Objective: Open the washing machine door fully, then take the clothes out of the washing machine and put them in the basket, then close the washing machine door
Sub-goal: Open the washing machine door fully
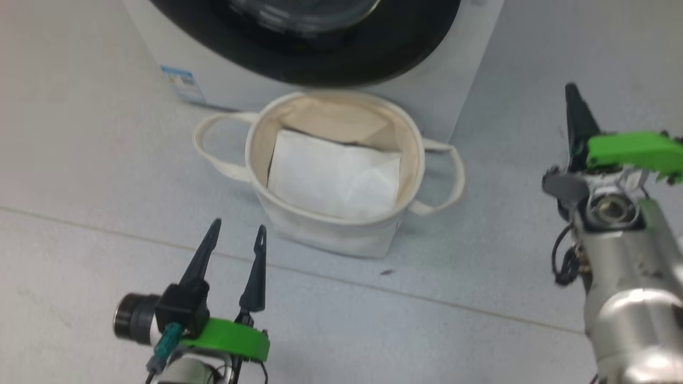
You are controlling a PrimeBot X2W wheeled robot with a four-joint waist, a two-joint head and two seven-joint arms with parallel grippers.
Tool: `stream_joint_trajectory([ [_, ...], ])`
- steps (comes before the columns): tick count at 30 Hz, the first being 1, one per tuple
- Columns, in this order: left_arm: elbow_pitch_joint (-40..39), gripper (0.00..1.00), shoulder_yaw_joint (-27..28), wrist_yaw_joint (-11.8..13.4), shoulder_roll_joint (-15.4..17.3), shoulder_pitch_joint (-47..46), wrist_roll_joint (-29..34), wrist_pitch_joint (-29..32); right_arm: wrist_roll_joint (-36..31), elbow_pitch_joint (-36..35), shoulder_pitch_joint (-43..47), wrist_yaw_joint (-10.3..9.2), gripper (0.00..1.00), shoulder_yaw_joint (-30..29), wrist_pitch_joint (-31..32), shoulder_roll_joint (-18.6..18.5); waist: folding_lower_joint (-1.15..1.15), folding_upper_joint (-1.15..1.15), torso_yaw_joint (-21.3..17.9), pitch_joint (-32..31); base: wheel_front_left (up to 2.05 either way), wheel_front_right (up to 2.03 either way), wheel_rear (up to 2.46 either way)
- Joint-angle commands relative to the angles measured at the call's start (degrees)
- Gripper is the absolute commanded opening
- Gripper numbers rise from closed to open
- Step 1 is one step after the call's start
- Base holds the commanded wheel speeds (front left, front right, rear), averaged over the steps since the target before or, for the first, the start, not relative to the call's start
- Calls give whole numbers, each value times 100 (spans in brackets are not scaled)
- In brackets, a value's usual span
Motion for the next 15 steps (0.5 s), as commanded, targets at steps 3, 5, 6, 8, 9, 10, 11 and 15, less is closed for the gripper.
stream_joint_trajectory([
  [3, -207, 100, 107, -18, 0, -357, 88, -69, 475, 298, -786, 2, 0, -158, 609, -56, 0, 0, 153, 560, 0, 0, 0],
  [5, -151, 100, 61, -57, -17, -442, 88, -69, 727, 629, -1179, 2, 0, -282, 1021, -110, 0, 0, 202, 709, 0, 0, 0],
  [6, -120, 100, 45, -68, -23, -486, 90, -69, 850, 782, -1367, 2, 0, -340, 1218, -134, 0, 0, 227, 775, 0, 0, 0],
  [8, -85, 100, 27, -76, -39, -571, 93, -69, 1055, 1076, -1724, 2, 0, -427, 1585, -189, 0, 0, 272, 895, 0, 0, 0],
  [9, -81, 100, 20, -79, -47, -611, 96, -69, 1138, 1222, -1897, 2, 0, -464, 1740, -220, 0, 0, 295, 956, 0, 0, 0],
  [10, -81, 100, 11, -81, -55, -649, 100, -69, 1216, 1365, -2072, 2, 0, -501, 1880, -255, 0, 0, 319, 1018, 0, 0, 0],
  [11, -84, 100, 1, -83, -64, -683, 103, -69, 1279, 1502, -2243, 2, 0, -539, 1985, -297, 0, 0, 344, 1079, 0, 0, 0],
  [15, -94, 100, -49, -85, -104, -802, 120, -69, 1408, 1900, -2883, 2, 0, -647, 2188, -489, 0, 0, 451, 1318, 0, 0, 0],
])
